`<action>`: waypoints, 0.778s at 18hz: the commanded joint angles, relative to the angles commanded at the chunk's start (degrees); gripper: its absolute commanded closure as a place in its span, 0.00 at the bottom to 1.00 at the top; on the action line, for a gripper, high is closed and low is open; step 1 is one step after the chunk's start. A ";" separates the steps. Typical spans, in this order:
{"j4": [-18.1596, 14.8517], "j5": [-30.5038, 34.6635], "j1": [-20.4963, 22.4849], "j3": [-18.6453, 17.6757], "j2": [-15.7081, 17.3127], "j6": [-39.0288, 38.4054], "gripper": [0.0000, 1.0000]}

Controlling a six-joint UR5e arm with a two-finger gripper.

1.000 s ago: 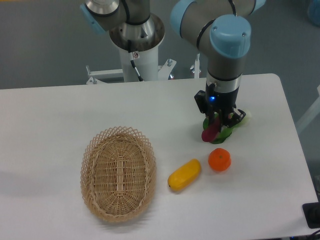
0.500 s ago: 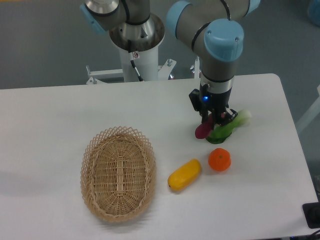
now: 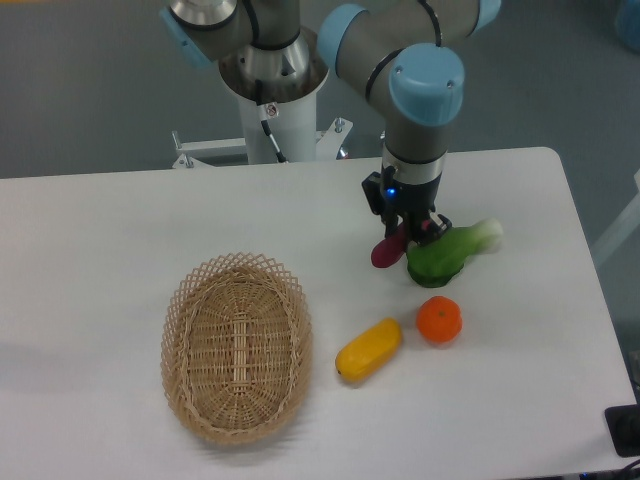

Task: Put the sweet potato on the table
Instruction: 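Lift the held purple sweet potato up and away from the green bok choy, then carry the sweet potato toward the basket and lower it to the table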

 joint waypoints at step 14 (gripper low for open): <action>4.68 5.27 -5.98 -5.29 -7.47 -0.97 0.70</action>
